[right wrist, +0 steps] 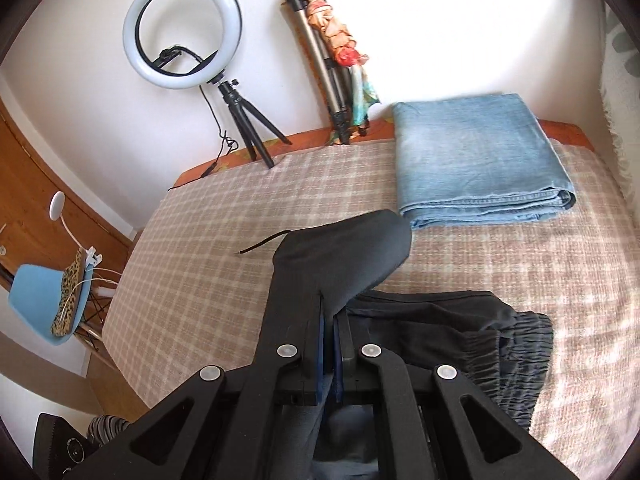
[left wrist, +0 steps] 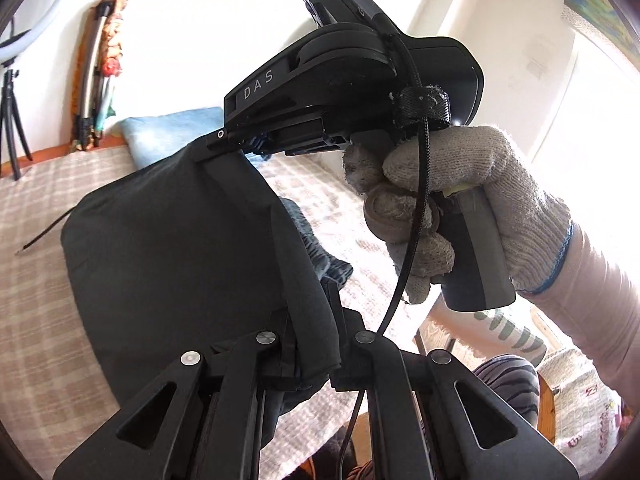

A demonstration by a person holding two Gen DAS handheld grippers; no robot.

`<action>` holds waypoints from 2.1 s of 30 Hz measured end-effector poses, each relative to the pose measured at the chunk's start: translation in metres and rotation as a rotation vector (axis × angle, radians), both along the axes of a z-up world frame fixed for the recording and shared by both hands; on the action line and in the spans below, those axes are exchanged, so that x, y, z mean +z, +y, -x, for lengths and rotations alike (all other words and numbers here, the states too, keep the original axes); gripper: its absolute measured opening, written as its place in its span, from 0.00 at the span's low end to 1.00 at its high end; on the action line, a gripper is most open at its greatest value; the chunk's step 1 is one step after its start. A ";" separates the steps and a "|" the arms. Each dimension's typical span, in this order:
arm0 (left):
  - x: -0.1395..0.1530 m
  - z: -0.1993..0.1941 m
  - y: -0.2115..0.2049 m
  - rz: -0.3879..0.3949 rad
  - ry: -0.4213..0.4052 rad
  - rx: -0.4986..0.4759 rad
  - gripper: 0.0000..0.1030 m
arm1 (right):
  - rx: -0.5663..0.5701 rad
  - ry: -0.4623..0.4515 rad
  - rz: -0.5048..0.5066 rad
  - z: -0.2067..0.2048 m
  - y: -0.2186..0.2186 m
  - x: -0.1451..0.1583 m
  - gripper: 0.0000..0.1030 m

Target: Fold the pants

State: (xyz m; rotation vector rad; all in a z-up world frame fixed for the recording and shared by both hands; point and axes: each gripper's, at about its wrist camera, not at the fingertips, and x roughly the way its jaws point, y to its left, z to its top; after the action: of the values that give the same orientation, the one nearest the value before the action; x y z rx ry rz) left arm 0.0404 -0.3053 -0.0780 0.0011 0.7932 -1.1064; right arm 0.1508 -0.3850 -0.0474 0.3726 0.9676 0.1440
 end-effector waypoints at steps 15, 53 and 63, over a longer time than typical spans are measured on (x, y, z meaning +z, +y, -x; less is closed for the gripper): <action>-0.043 0.012 -0.078 -0.113 0.072 -0.119 0.09 | -0.142 0.076 -0.025 0.036 -0.118 -0.067 0.01; -0.093 -0.129 0.066 -0.073 0.416 0.169 0.32 | 0.098 -0.005 -0.026 0.181 0.110 -0.109 0.41; -0.089 -0.128 0.058 -0.068 0.391 0.185 0.13 | -0.032 0.022 0.061 0.163 0.123 -0.125 0.30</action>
State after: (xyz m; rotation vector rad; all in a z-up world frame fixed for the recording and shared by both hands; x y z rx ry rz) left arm 0.1686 -0.2470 -0.1671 -0.2333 1.1558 -0.9135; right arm -0.0117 -0.2625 -0.1725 0.3338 0.9853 0.0812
